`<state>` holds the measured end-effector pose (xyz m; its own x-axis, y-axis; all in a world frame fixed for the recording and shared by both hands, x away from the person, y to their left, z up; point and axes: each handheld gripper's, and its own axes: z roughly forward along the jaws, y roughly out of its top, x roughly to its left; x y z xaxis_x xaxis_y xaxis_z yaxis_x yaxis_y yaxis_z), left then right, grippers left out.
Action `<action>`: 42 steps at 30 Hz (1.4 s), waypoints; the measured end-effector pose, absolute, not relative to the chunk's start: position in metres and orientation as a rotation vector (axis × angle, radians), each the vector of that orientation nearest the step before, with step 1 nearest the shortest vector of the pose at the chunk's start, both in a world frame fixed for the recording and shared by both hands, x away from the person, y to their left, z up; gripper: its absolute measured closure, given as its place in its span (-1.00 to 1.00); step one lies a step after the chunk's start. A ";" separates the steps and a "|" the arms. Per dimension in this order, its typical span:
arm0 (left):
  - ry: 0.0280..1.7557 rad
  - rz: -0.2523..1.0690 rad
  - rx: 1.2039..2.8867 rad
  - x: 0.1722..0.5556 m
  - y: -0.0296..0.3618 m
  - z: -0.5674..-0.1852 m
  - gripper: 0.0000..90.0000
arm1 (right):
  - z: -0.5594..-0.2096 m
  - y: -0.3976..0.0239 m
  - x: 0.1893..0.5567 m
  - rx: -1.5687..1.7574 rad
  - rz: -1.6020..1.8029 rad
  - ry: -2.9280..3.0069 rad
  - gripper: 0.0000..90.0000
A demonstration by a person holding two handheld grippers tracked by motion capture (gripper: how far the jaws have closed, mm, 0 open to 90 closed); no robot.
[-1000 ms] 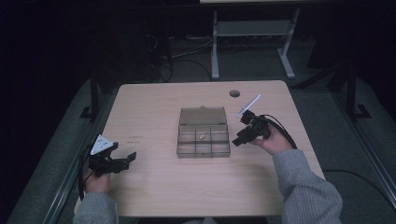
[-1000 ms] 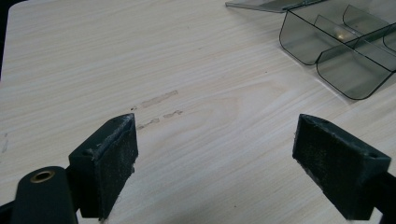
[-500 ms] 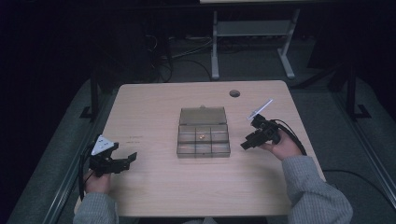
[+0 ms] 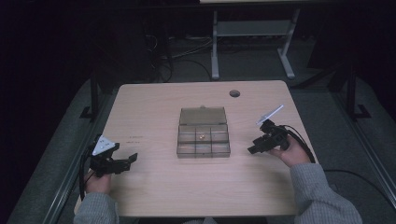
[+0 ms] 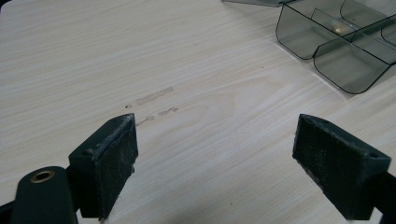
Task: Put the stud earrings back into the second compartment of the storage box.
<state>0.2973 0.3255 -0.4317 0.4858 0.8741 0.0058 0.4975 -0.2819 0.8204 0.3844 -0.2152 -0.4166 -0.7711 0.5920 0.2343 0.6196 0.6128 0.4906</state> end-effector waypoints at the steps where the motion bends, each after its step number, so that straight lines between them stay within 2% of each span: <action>1: 1.132 0.599 1.947 0.297 0.326 -0.432 -0.69 | -0.418 -0.217 0.383 -1.049 -0.878 -2.771 0.08; 15: 1.134 0.588 1.949 0.297 0.323 -0.433 -0.69 | -0.437 -0.246 0.358 -1.139 -0.934 -2.712 0.01; 42: 1.130 0.579 1.983 0.297 0.320 -0.434 -0.69 | -0.455 -0.268 0.309 -1.212 -1.037 -2.649 -0.07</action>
<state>0.2969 0.3205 -0.4344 0.5037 0.8638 0.0136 0.5156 -0.3132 0.7975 0.3089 -0.2676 -0.4553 -0.6915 0.6547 0.3053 0.6879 0.4678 0.5549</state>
